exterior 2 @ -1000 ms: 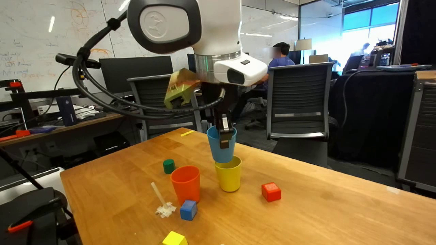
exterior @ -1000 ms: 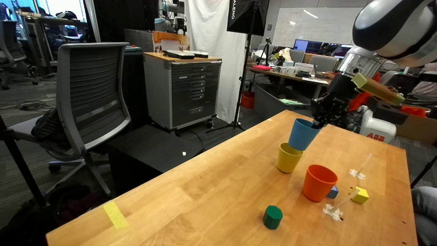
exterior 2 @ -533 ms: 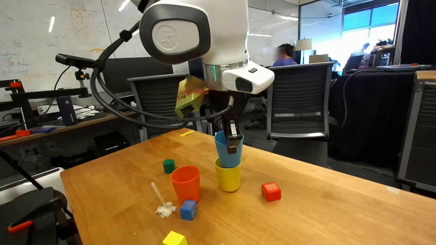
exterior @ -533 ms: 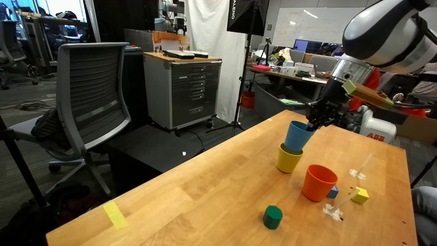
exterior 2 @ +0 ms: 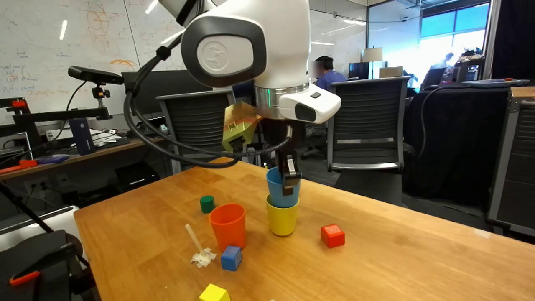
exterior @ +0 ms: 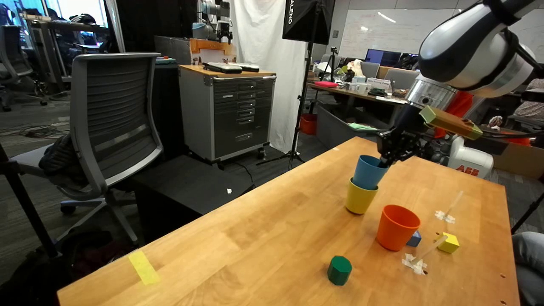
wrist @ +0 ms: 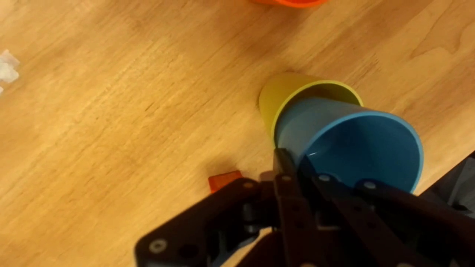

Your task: Stack up the cups

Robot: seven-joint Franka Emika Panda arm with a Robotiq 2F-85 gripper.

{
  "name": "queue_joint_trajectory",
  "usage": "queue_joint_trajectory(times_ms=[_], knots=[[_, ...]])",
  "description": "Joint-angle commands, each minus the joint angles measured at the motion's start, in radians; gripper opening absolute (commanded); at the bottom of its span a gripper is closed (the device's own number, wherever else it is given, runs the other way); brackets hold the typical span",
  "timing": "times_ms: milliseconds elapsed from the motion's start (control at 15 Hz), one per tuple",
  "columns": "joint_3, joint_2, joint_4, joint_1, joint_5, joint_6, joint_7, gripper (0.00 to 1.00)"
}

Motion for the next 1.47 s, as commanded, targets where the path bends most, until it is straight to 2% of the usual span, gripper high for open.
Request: queue_joint_trajectory(times_ms=[0, 333, 467, 533, 600, 1067, 1200, 1400], knots=[[0.01, 0.016, 0.019, -0.002, -0.027, -0.007, 0.025, 0.01], [0.011, 0.034, 0.013, 0.001, -0.045, -0.004, 0.029, 0.01], [0.012, 0.041, 0.014, 0.001, -0.049, -0.007, 0.031, 0.1], [0.012, 0.042, 0.014, 0.001, -0.052, -0.009, 0.033, 0.15], [0.013, 0.043, 0.014, 0.001, -0.054, -0.009, 0.034, 0.34], [0.024, 0.03, 0.009, -0.002, -0.044, -0.011, 0.032, 0.88], [0.031, 0.015, -0.001, -0.007, -0.036, -0.015, 0.021, 0.99], [0.042, -0.023, -0.022, -0.021, -0.015, -0.023, -0.007, 1.0]])
